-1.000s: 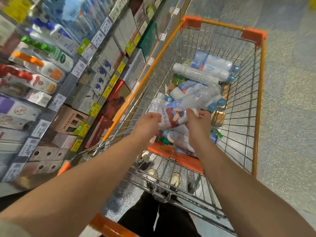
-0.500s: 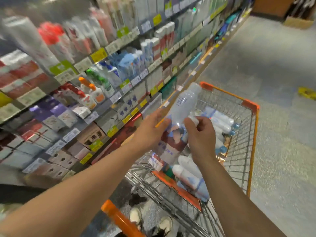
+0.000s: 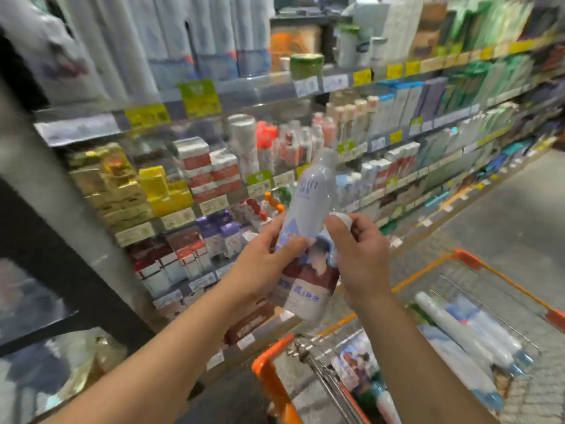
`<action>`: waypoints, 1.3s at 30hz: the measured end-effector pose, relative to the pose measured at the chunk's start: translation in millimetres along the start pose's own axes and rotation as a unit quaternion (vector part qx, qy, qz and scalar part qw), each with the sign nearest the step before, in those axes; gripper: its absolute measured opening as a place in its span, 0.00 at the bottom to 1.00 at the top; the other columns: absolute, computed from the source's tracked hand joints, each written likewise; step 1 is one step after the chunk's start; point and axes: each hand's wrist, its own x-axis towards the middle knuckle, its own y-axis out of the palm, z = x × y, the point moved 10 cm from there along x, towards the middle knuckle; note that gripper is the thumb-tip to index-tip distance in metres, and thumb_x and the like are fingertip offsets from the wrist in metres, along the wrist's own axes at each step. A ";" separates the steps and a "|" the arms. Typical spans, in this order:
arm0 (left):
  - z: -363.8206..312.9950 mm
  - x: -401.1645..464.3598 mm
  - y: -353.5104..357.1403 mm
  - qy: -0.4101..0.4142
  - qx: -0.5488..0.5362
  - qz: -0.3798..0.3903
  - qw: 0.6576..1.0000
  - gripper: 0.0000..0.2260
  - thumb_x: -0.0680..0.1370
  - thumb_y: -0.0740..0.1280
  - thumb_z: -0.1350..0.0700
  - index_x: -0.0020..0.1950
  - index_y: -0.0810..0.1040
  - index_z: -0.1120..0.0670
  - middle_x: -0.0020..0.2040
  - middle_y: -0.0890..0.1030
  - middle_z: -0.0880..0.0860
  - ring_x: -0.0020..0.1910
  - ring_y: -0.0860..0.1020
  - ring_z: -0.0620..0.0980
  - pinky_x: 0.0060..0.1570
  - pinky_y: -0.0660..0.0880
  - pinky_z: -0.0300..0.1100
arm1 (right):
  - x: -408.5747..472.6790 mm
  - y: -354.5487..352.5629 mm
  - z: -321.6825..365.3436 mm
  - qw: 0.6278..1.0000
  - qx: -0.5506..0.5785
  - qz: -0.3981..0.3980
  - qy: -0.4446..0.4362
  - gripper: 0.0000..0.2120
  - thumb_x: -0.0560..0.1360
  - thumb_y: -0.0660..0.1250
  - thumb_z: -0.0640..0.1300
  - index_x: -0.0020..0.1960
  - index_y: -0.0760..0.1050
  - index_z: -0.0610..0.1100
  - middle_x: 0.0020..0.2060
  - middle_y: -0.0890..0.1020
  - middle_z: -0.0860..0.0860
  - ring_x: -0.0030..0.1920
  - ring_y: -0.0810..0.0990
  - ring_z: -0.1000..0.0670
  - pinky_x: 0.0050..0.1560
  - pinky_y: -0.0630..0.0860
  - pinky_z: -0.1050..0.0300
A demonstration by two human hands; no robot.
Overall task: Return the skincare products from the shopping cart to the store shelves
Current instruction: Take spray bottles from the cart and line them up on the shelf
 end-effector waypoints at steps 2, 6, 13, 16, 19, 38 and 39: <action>-12.7 -7.6 -40.4 0.021 -0.014 -0.039 0.999 0.23 0.73 0.73 0.43 0.68 0.75 0.35 0.60 0.85 0.45 0.58 0.84 0.50 0.56 0.81 0.49 | 2.5 43.6 7.6 0.999 0.010 0.034 -0.004 0.23 0.64 0.74 0.63 0.45 0.79 0.44 0.39 0.83 0.44 0.40 0.80 0.47 0.43 0.78 0.43; -42.0 -23.3 -116.6 0.064 -0.035 -0.102 0.992 0.23 0.77 0.74 0.50 0.70 0.75 0.39 0.61 0.85 0.47 0.58 0.84 0.53 0.59 0.80 0.55 | 0.4 132.0 27.0 0.994 0.011 0.111 -0.019 0.22 0.68 0.72 0.65 0.48 0.80 0.48 0.38 0.83 0.47 0.39 0.81 0.48 0.43 0.78 0.46; -80.7 -38.5 -223.2 0.125 -0.085 -0.189 0.970 0.25 0.77 0.75 0.57 0.72 0.73 0.44 0.59 0.85 0.52 0.56 0.85 0.57 0.55 0.82 0.63 | -16.1 266.6 45.1 0.977 0.072 0.199 -0.011 0.29 0.76 0.69 0.67 0.60 0.76 0.42 0.47 0.87 0.43 0.48 0.87 0.42 0.49 0.84 0.41; -89.8 -38.3 -263.6 0.142 -0.066 -0.234 0.960 0.27 0.76 0.77 0.54 0.73 0.73 0.42 0.59 0.84 0.50 0.57 0.84 0.54 0.57 0.82 0.59 | -17.2 299.8 45.8 0.978 0.077 0.194 -0.008 0.25 0.76 0.69 0.65 0.59 0.74 0.45 0.52 0.87 0.42 0.54 0.87 0.40 0.57 0.82 0.35; -99.5 -33.4 -292.9 0.148 -0.050 -0.263 0.952 0.30 0.72 0.78 0.47 0.73 0.72 0.39 0.62 0.83 0.49 0.58 0.84 0.52 0.57 0.81 0.57 | -13.2 327.0 47.5 0.974 0.053 0.218 -0.024 0.18 0.80 0.68 0.57 0.61 0.75 0.46 0.54 0.86 0.43 0.55 0.86 0.40 0.59 0.80 0.32; -162.6 16.8 -378.5 0.180 0.094 -0.537 0.818 0.26 0.78 0.67 0.37 0.73 0.69 0.44 0.63 0.73 0.41 0.63 0.73 0.41 0.65 0.76 0.51 | 92.2 450.3 100.2 0.920 0.015 0.366 -0.139 0.13 0.75 0.77 0.42 0.58 0.79 0.48 0.44 0.86 0.53 0.45 0.84 0.55 0.46 0.81 0.58; -163.7 19.8 -381.1 0.172 0.109 -0.555 0.806 0.25 0.79 0.66 0.38 0.74 0.68 0.45 0.65 0.72 0.42 0.66 0.70 0.43 0.68 0.72 0.51 | 97.7 457.0 102.7 0.922 0.017 0.359 -0.145 0.15 0.74 0.78 0.46 0.57 0.79 0.49 0.44 0.86 0.54 0.45 0.84 0.55 0.46 0.82 0.55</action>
